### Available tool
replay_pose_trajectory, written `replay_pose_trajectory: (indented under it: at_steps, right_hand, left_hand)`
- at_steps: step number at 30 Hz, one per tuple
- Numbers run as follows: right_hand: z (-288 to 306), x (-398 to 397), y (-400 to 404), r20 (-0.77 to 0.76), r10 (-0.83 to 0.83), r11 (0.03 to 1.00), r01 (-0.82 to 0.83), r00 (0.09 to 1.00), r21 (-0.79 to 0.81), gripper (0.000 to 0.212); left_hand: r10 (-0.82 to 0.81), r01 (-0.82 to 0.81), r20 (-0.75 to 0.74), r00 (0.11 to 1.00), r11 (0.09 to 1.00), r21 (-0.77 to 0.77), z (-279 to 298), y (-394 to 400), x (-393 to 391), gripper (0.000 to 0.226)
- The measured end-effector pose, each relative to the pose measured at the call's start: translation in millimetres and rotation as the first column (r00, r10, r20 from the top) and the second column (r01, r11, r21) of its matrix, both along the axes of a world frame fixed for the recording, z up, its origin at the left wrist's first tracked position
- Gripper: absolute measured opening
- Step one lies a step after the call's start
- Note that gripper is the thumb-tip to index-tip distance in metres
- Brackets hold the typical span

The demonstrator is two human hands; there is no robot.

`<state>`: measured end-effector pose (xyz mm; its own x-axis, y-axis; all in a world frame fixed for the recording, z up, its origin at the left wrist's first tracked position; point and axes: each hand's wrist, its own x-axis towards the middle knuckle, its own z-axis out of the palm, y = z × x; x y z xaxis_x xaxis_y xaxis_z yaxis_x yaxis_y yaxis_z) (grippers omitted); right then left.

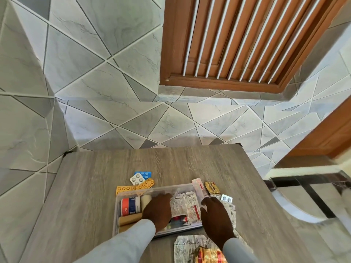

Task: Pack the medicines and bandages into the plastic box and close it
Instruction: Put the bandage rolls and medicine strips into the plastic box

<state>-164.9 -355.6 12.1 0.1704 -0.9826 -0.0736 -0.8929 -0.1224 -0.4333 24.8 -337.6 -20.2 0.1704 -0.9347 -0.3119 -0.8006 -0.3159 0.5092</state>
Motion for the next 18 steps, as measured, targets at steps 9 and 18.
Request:
replay_pose_trajectory:
  at_steps: [9,18]
  right_hand:
    - [-14.1,-63.7,-13.7,0.127,0.042,0.997,-0.049,0.991,0.054,0.023]
    - [-28.4,-128.8,-16.7,0.247,0.182,0.902,-0.262,0.952,0.344,0.028]
  left_hand:
    - [0.102,-0.097,-0.100,0.990,0.994,0.053,4.4,-11.1,-25.7,0.028]
    - [0.112,-0.081,0.075,0.991,0.941,-0.328,18.0,26.0,-82.6,0.040]
